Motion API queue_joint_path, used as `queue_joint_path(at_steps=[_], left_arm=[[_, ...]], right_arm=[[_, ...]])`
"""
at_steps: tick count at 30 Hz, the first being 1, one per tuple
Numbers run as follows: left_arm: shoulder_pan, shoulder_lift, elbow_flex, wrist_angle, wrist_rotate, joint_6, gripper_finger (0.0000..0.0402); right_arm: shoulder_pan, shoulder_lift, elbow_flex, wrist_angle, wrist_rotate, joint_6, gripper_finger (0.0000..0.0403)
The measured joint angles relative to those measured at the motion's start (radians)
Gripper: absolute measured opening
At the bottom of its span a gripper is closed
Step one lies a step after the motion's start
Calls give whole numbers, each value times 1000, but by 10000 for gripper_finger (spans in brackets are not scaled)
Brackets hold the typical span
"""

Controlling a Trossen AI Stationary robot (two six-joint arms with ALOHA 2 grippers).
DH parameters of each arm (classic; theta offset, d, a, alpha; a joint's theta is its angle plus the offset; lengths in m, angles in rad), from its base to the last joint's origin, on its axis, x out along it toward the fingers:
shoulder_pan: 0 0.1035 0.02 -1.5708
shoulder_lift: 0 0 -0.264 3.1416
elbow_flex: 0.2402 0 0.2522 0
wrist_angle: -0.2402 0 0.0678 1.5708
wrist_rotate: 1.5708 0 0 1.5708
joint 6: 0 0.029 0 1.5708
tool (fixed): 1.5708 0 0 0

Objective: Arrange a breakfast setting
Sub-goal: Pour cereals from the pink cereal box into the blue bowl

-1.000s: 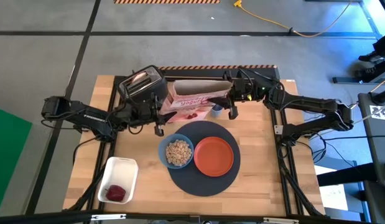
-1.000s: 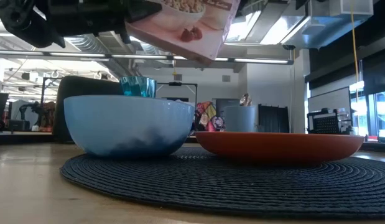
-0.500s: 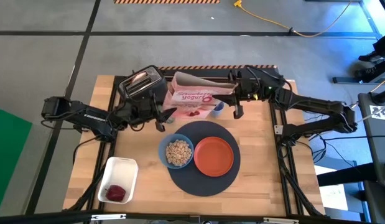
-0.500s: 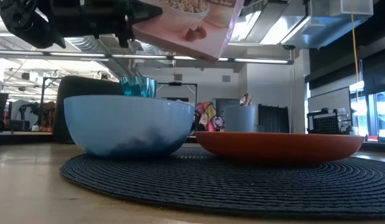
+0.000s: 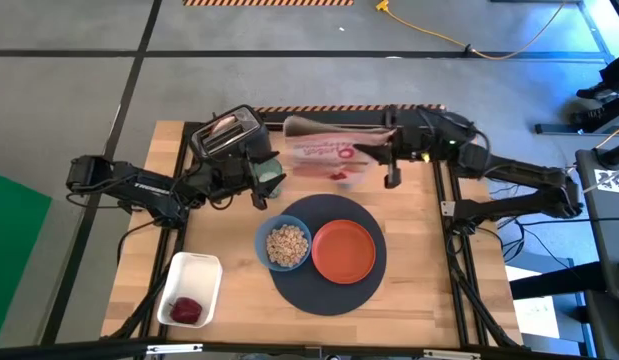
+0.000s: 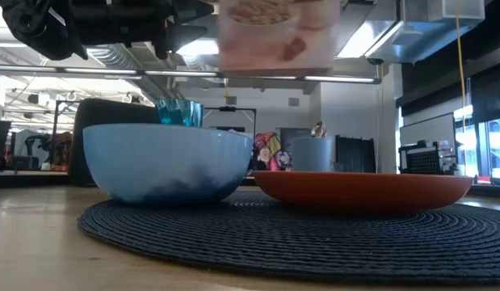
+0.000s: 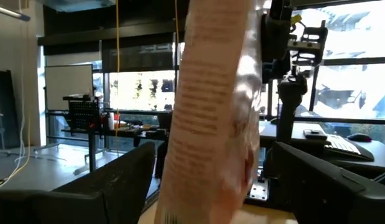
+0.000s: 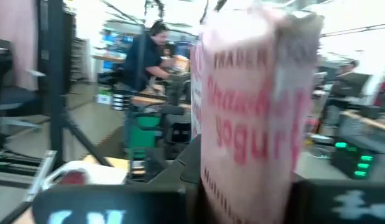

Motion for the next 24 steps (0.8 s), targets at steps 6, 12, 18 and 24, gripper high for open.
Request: queue_joint_path(at_steps=[6,12,18,24], left_arm=[[0,0,0,-13,-2,9,322],[0,0,0,-13,-2,19,322],[0,0,0,-13,-2,19,322],[0,0,0,-13,-1,25,322]], right_arm=[[0,-155,0,-141,161,-80,20],[0,-279,-49,-262,313,-112,2],[0,-406,-196,-267,482,-134,4],[0,-518,-378,-197,617,-142,1]])
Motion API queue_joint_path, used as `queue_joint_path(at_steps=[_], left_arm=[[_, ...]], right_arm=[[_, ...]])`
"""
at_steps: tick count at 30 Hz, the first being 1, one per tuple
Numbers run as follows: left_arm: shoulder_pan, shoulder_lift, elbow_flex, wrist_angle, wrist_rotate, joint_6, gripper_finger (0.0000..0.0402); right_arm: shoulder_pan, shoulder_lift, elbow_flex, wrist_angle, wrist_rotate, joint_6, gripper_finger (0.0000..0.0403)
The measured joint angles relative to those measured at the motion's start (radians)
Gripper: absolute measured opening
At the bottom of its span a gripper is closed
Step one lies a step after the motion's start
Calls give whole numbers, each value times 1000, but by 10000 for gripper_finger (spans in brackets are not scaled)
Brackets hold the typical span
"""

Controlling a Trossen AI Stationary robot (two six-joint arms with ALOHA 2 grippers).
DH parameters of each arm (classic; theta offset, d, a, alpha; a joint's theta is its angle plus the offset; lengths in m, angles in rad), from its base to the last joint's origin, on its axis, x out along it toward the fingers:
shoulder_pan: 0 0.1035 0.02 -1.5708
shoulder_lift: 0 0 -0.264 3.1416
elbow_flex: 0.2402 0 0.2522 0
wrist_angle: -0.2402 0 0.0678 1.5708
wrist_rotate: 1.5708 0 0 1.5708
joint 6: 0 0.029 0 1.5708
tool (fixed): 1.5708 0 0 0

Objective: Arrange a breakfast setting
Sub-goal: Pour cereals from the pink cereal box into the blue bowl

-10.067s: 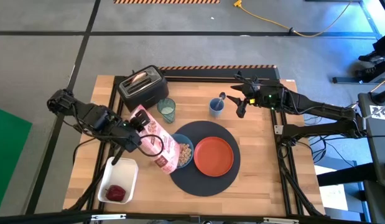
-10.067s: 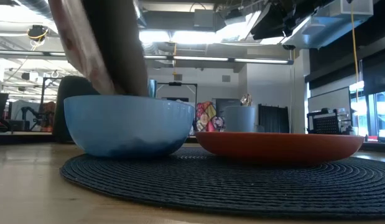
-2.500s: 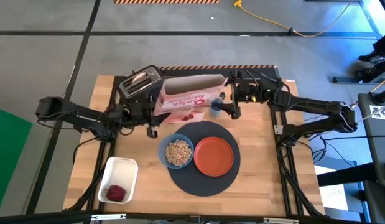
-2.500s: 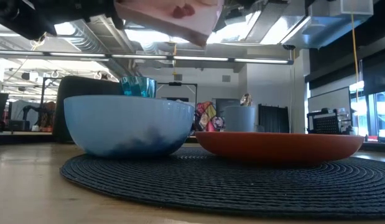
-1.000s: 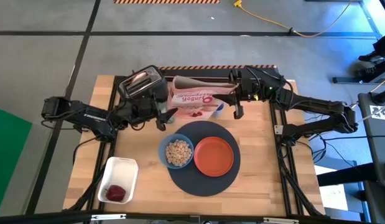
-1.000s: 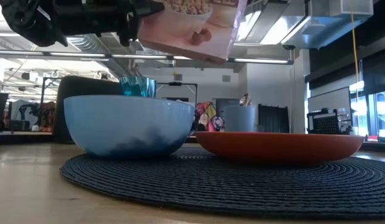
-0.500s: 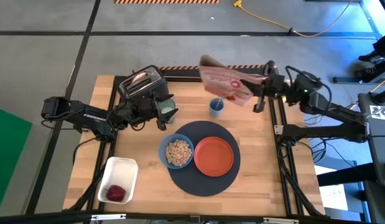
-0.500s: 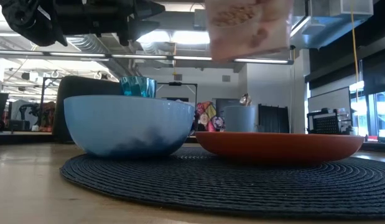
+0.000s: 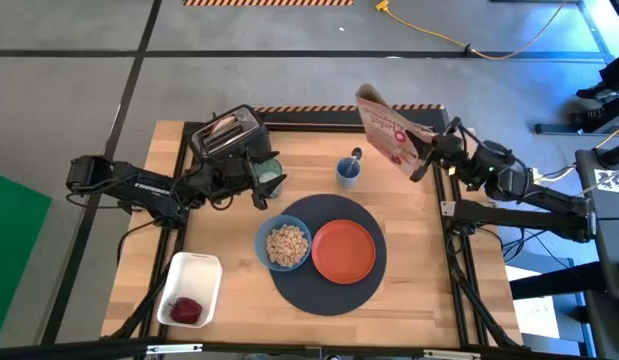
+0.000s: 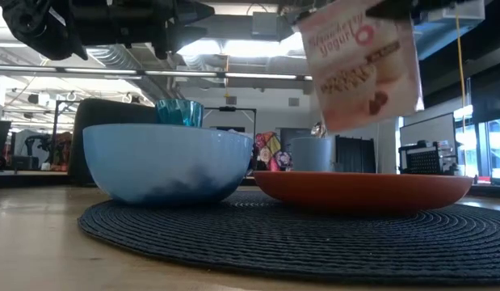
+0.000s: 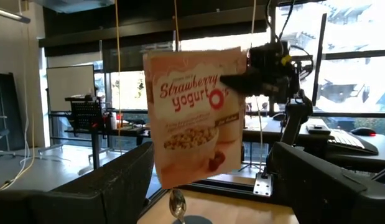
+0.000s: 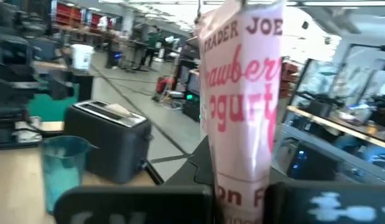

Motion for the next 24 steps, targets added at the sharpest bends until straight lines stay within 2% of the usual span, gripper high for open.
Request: queue_joint_path(at_steps=[13,18,24], left_arm=[[0,0,0,0,1,29,322],[0,0,0,0,1,30,322],[0,0,0,0,1,51,322]], right_arm=[[-27,-161,-404,323,188,-71,1],[-134,-187,-522,421,169,-20,1],[-294,-192,-591,458,33,68,1]])
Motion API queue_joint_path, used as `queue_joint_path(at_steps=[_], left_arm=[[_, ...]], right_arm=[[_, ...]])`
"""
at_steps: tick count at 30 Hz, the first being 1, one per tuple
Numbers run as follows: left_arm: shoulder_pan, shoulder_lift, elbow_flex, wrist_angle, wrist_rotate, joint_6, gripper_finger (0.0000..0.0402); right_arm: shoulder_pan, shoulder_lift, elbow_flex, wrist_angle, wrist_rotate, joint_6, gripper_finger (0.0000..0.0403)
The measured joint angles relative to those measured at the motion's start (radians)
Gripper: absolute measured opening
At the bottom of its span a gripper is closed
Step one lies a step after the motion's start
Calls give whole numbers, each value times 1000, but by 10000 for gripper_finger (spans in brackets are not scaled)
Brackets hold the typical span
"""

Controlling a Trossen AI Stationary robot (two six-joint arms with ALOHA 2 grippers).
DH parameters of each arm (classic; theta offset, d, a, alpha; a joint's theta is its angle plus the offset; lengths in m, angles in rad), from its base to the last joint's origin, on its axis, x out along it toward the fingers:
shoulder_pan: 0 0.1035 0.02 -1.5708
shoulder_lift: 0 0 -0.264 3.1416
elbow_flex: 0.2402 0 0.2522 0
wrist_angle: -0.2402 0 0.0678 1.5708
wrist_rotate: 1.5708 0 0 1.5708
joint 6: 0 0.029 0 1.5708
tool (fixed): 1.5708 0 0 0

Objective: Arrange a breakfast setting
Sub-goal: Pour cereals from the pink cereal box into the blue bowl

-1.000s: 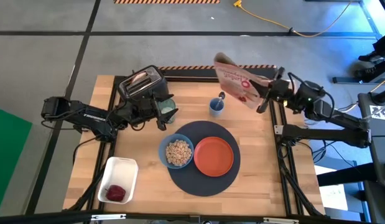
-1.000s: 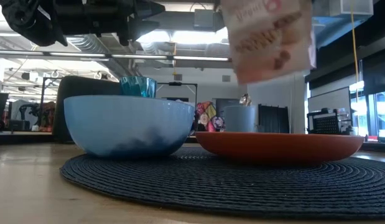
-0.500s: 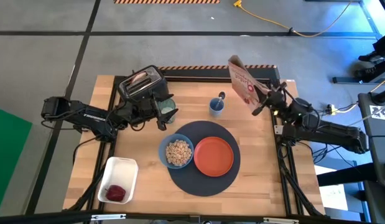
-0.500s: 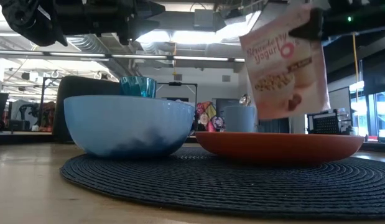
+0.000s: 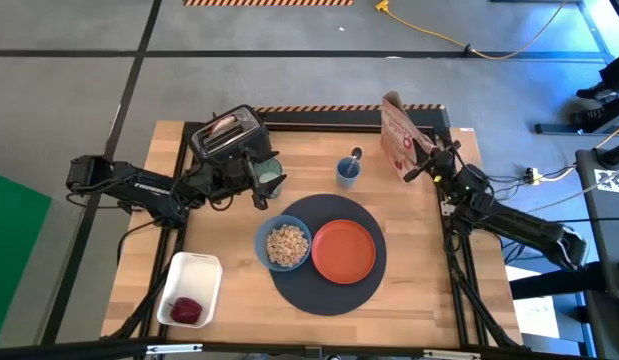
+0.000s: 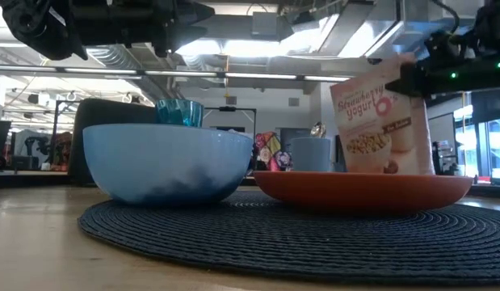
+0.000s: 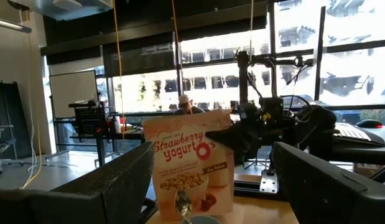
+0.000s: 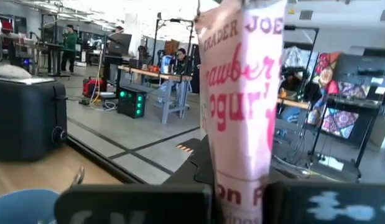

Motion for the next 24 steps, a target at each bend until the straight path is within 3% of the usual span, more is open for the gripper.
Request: queue_joint_path(at_steps=[8,19,24], left_arm=[[0,0,0,-3,0,3,322],[0,0,0,-34,-6,3,322],[0,0,0,-45,-7,-5,322]], right_arm=[[-163,0,-7,-39,-155,76,19],[-202,1,21,-83,-176,121,147],[-202,0,61,-71,-176,120,186]])
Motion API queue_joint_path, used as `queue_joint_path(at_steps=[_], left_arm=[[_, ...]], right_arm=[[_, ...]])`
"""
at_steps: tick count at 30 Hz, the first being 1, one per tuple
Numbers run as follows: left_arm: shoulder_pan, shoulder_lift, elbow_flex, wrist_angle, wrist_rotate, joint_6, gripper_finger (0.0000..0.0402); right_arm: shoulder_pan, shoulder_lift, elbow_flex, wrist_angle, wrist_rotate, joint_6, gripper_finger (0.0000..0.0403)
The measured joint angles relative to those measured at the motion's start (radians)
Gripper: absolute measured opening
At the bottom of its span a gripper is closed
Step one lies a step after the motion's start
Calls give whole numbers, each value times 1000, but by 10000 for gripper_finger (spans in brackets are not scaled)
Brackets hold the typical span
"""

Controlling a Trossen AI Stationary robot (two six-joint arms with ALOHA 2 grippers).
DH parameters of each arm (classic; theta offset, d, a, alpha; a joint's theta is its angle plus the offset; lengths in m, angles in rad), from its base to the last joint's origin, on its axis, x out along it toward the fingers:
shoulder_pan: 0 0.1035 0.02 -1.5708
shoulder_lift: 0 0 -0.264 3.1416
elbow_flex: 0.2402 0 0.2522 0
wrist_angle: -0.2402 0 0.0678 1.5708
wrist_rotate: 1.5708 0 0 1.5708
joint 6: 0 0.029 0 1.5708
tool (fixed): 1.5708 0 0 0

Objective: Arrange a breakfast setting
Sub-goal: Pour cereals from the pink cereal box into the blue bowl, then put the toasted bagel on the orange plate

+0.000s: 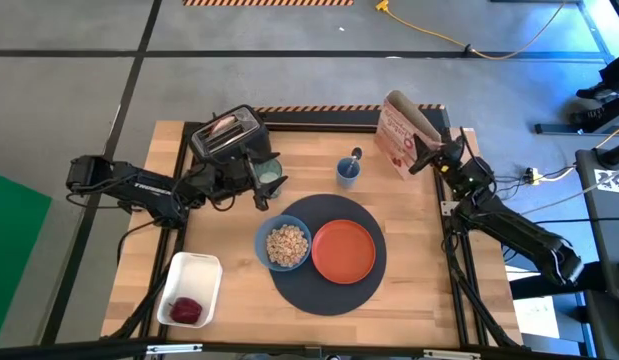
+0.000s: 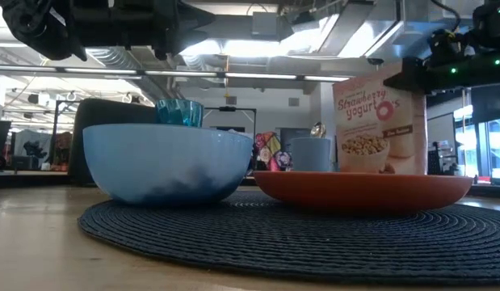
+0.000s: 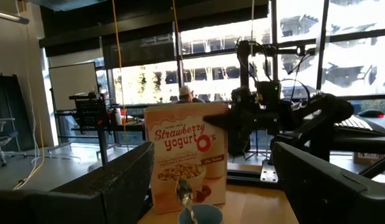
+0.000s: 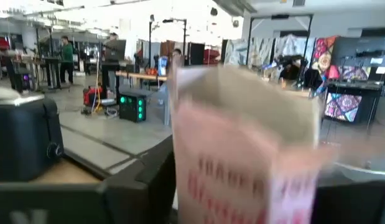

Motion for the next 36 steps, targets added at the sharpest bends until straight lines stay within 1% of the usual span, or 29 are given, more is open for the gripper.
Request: queue_joint_path(at_steps=[4,6,10,21,25,28,36], left_arm=[[0,0,0,-35,-10,0,322],[0,0,0,-43,-26,-1,322],[0,0,0,-48,-28,-7,322],[0,0,0,-49,-26,-18,322],[0,0,0,-49,-26,-18,322],[0,0,0,-49,-26,-18,322],[0,0,0,-49,-26,-15,322]], right_arm=[[0,1,27,-1,0,-1,201],[0,0,42,-1,0,-1,204],[0,1,93,-2,-3,-11,204],[0,0,284,-11,-196,-31,205],[0,0,326,-42,-221,-51,205],[0,3,346,-99,-229,-55,205],[0,3,346,-195,-240,-55,205]])
